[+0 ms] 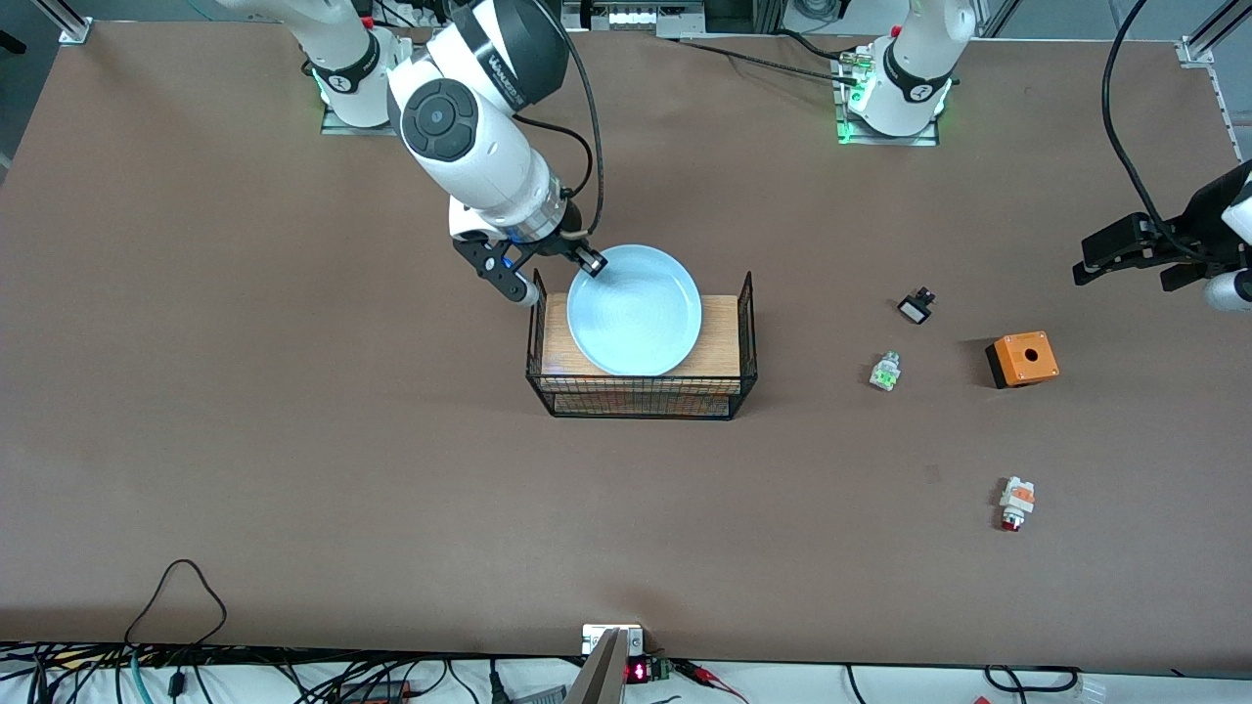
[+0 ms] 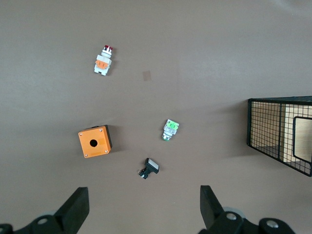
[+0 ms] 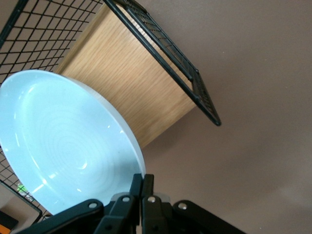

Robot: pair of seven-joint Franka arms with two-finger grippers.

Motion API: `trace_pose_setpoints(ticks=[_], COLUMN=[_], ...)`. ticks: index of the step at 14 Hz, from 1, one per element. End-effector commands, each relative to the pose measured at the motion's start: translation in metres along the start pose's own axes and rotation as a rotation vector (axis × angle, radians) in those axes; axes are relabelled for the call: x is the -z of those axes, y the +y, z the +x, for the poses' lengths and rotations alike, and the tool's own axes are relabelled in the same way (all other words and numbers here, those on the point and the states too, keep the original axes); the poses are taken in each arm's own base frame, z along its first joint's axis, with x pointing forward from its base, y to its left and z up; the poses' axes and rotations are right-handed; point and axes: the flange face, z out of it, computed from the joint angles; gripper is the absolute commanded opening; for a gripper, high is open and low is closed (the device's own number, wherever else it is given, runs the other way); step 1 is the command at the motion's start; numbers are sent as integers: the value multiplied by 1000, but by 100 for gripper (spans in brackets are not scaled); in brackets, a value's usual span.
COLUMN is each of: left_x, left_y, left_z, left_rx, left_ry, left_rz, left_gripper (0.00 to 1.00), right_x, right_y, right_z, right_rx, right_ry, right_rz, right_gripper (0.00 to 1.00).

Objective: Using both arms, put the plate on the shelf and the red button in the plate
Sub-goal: 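Carry the plate with the right gripper onto the wire basket, then open the right gripper and release the plate on the basket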

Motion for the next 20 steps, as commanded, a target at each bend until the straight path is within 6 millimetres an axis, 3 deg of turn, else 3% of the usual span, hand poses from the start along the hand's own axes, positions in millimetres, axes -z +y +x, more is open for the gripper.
trace_pose_setpoints(ticks=[1, 4, 9, 10, 11, 15, 20], left_x=[1, 5, 2, 2, 2, 2, -4], left_y=[-7, 1, -6, -6, -7, -8, -14], left_z=[5, 5, 6, 6, 6, 7, 9], left_rx=[-6, -14, -5, -3, -3, -1, 2], left_ry=[-5, 2, -2, -3, -3, -3, -12], left_rz=[-10, -9, -10, -9, -7, -11, -9], left_gripper=[100, 100, 100, 100, 100, 100, 100], right_x=[-5, -23, -37, -31, -28, 17, 82], right_y=[-5, -2, 4, 4, 5, 7, 8], right_z=[5, 10, 23, 35, 43, 40, 70], right_rx=[-5, 14, 39, 17, 1, 70, 182], right_ry=[9, 21, 26, 30, 37, 83, 92], right_rz=[33, 32, 20, 31, 33, 41, 13], right_gripper=[0, 0, 0, 30, 99, 100, 100])
